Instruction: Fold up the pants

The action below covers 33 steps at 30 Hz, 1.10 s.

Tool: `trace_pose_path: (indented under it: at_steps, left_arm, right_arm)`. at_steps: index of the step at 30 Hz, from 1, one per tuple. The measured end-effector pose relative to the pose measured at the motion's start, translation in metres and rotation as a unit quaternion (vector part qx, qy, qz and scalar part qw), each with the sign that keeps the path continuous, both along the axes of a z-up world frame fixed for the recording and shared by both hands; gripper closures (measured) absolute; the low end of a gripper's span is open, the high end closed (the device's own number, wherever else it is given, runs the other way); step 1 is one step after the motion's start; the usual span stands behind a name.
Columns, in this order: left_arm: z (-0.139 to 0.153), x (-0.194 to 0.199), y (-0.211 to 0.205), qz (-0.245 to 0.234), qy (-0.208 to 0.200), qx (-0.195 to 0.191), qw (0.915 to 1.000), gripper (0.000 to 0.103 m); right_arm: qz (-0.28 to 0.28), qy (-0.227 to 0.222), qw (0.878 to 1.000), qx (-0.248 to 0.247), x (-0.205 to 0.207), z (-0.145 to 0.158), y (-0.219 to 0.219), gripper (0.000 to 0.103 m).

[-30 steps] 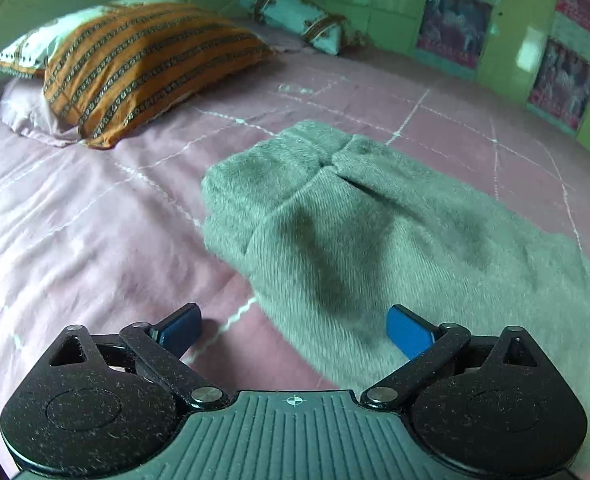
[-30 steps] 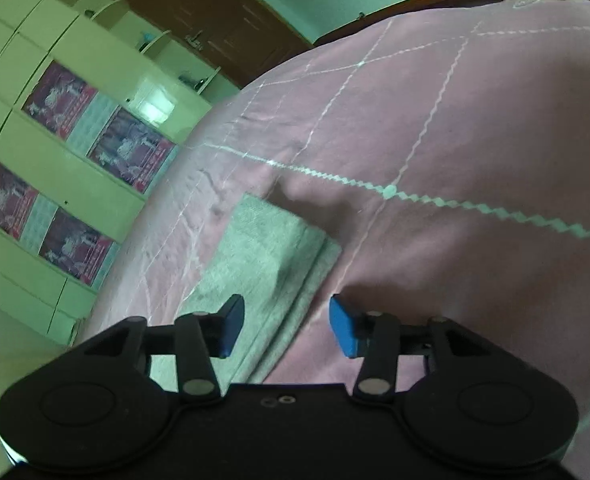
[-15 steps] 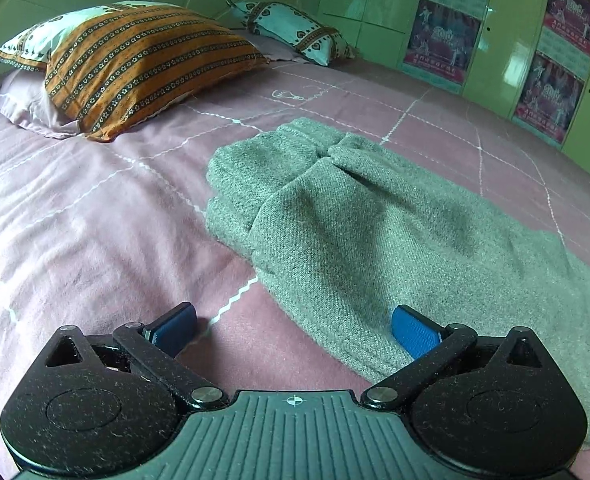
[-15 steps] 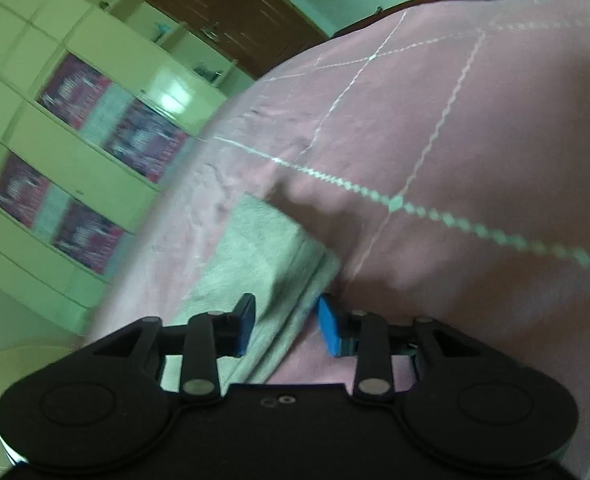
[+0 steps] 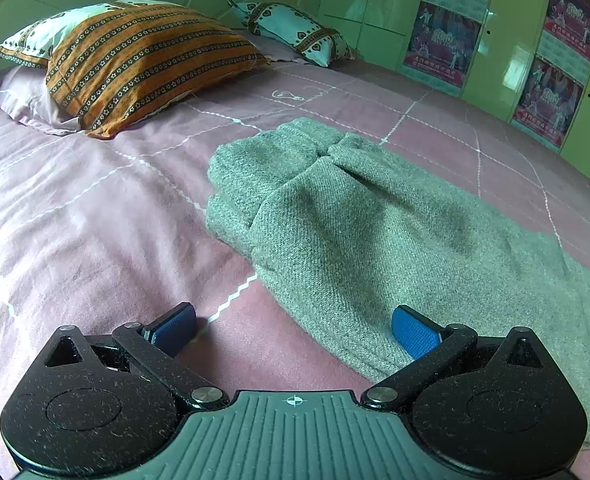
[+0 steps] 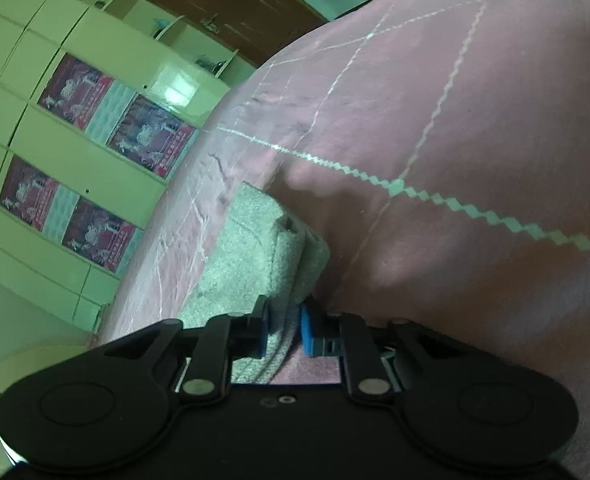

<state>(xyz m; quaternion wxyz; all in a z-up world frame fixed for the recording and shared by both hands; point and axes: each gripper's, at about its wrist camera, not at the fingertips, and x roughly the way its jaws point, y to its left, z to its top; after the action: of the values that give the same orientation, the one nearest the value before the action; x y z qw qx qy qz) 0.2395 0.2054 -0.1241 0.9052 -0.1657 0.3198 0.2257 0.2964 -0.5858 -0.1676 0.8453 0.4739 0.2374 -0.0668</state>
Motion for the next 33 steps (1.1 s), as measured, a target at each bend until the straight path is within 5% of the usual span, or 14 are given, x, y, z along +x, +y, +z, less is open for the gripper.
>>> trace_pose_path:
  at_steps: [3, 4, 11, 14, 18, 27, 30, 33]
  left_arm:
    - [0.000, -0.001, 0.001, 0.000, -0.002, -0.003, 1.0000, 0.000]
    - [0.000, -0.001, 0.001, 0.000, -0.002, -0.003, 1.0000, 0.000]
    - [0.021, -0.005, -0.021, -0.013, -0.015, 0.017, 0.9997, 0.000]
    - [0.038, 0.000, -0.076, -0.073, -0.041, 0.042, 0.9956, 0.000]
    - [0.035, 0.027, -0.167, -0.150, -0.029, 0.023, 0.9879, 0.000]
    - [0.026, 0.058, -0.384, -0.296, -0.009, 0.010, 0.9550, 0.000]
    - [0.020, 0.068, -0.427, -0.325, 0.028, 0.039, 0.9445, 0.000]
    - [0.014, 0.070, -0.436, -0.318, 0.034, 0.054, 0.9459, 0.000]
  right_arm:
    - [0.006, -0.024, 0.997, -0.078, -0.001, 0.023, 0.015, 0.100]
    - [0.006, 0.005, 0.996, -0.089, 0.004, 0.020, 0.017, 0.100]
    - [0.009, 0.031, 0.997, -0.065, 0.008, 0.014, 0.014, 0.097]
    - [0.013, 0.026, 0.998, -0.054, 0.007, 0.013, 0.010, 0.094]
    - [0.005, 0.016, 0.998, -0.062, 0.002, 0.011, 0.016, 0.093]
    - [-0.006, -0.003, 0.999, -0.052, -0.015, 0.015, 0.012, 0.087]
    - [-0.016, -0.021, 0.999, -0.031, -0.025, 0.009, 0.007, 0.084]
    - [-0.022, -0.047, 0.999, 0.006, -0.033, 0.004, -0.001, 0.085]
